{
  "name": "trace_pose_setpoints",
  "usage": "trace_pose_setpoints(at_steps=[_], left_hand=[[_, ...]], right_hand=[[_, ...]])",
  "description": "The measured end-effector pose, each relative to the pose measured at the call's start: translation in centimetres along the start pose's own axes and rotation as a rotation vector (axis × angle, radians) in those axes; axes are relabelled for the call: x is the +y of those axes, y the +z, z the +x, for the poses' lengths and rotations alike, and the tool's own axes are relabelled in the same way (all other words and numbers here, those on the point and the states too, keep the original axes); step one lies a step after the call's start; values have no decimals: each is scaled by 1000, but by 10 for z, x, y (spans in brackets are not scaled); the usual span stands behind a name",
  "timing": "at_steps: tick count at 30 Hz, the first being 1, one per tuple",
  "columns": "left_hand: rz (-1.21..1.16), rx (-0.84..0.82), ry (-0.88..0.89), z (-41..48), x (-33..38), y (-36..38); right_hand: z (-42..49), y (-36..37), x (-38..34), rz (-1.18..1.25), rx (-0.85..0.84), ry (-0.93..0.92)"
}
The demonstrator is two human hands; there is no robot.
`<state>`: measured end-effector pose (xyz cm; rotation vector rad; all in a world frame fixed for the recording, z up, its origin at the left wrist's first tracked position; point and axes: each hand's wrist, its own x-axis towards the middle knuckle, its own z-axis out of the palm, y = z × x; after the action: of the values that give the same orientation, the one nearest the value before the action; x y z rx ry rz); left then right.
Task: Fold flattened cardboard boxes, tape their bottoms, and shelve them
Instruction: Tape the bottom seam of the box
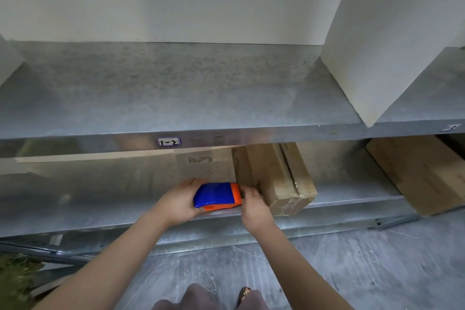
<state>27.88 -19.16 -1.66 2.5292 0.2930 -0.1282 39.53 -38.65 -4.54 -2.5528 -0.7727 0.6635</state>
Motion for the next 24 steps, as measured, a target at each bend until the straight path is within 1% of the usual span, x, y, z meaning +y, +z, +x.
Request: trace_pose_setpoints(at_steps=[3,7,9,13,17,20,24], left_hand=[[29,15,-27,-13,-9,-6],[-34,26,-92,-40,-36,-29],[-53,28,-94,-45,-37,-31],[-35,74,-43,-49,-28,-23],[-7,129,6,-59,-26,-27],[-12,174,16,-68,-20,-43],[27,220,98,-76,-7,-60]], right_hand=[[2,4,2,-23,-7,9],[5,11,3,-3,-9,-3],[6,12,0,12,-12,-15],[6,11,-8,57,-37,-82],[3,7,-14,131,-18,-111],[-4,1,-16,216,-23,-105],[-18,-10,-20,366,-47,-149]])
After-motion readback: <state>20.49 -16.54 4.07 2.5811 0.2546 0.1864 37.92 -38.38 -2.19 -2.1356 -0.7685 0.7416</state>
